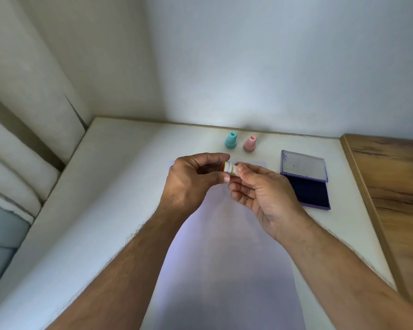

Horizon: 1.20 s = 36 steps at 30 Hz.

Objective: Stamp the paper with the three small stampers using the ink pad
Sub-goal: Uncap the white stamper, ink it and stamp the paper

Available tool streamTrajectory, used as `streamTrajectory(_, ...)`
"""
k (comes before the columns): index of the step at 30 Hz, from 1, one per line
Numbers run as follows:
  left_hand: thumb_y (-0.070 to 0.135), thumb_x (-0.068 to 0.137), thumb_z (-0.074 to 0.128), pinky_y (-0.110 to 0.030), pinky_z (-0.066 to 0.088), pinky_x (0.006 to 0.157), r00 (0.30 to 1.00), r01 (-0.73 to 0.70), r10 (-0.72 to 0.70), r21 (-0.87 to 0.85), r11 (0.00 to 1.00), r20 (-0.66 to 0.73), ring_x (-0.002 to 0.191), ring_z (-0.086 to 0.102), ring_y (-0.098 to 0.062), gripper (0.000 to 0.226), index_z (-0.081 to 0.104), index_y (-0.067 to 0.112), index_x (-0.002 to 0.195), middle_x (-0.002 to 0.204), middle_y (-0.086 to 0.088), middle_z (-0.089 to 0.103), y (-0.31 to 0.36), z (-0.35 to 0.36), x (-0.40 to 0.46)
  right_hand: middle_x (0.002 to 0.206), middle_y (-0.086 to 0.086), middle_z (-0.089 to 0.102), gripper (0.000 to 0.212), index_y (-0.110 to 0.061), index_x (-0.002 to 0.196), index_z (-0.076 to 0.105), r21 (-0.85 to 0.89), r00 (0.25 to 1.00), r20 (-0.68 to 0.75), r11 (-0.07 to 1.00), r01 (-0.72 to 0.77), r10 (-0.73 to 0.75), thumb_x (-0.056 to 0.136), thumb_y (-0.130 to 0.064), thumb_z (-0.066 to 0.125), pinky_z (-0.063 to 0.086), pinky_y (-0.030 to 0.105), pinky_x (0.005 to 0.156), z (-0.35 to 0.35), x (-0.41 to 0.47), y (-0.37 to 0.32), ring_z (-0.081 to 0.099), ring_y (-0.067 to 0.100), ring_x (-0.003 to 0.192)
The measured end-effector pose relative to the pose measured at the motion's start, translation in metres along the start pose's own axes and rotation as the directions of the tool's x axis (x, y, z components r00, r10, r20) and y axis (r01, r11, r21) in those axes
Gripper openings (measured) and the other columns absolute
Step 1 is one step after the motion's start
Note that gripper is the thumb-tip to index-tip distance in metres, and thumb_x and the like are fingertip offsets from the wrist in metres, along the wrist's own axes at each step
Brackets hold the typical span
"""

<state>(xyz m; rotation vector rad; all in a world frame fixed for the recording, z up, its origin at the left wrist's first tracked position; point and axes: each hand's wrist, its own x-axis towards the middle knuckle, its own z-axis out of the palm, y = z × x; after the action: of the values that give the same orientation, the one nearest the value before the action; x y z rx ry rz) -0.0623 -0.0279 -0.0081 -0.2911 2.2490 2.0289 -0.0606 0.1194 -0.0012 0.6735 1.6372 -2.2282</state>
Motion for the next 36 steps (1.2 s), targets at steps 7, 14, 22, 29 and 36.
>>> streamTrajectory(7,0.002,0.073,0.082,-0.008,0.051,0.079,0.999,-0.032,0.032,0.006,0.999,-0.008,0.082,0.072,0.003,0.034,0.078,0.022,0.099,0.081,0.013,0.078,0.003,0.006,0.0,0.078,0.014,0.074,0.012,-0.004,0.099,0.072,-0.021,0.999,0.046,1.0,0.003,-0.002,0.093,-0.008,0.063,0.059,0.026,0.062,-0.009,0.006,-0.007,0.068,0.016,0.064)
streamTrajectory(14,0.005,0.076,0.082,-0.005,0.049,0.076,0.999,-0.041,0.041,0.023,0.999,-0.031,0.084,0.071,0.004,0.03,0.078,0.03,0.093,0.087,0.016,0.078,0.004,0.015,-0.003,0.076,0.012,0.074,0.013,-0.007,0.098,0.074,-0.076,0.995,0.021,0.992,0.1,-0.099,0.09,-0.002,0.065,0.061,0.028,0.068,-0.015,0.005,-0.005,0.067,0.017,0.064)
streamTrajectory(22,0.003,0.075,0.082,-0.014,0.054,0.083,0.996,-0.09,0.09,0.026,0.996,-0.002,0.086,0.074,-0.004,0.031,0.078,0.029,0.093,0.088,0.008,0.079,0.008,0.014,-0.007,0.08,0.017,0.074,0.012,-0.004,0.094,0.074,-0.073,0.991,0.12,0.995,0.065,-0.056,0.09,-0.013,0.068,0.061,0.03,0.067,-0.023,-0.001,-0.019,0.069,0.022,0.069)
streamTrajectory(29,-0.002,0.079,0.077,-0.018,0.057,0.077,0.998,-0.04,0.038,-0.043,0.998,-0.045,0.08,0.074,-0.012,0.031,0.078,0.024,0.095,0.089,0.001,0.078,0.004,0.02,-0.003,0.067,0.006,0.073,0.015,-0.011,0.093,0.075,-0.198,0.971,0.057,0.95,0.239,-0.233,0.087,0.001,0.068,0.06,0.031,0.067,-0.031,0.003,-0.016,0.068,0.019,0.063)
streamTrajectory(36,-0.004,0.083,0.071,-0.025,0.059,0.08,0.997,-0.057,0.047,-0.17,0.984,-0.066,0.092,0.074,-0.021,0.029,0.075,0.011,0.107,0.101,-0.013,0.076,0.001,0.019,0.0,0.09,0.012,0.077,0.021,0.0,0.103,0.071,0.159,0.984,0.114,0.981,0.115,-0.134,0.087,0.01,0.062,0.061,0.031,0.075,-0.031,0.003,-0.019,0.075,0.021,0.081)
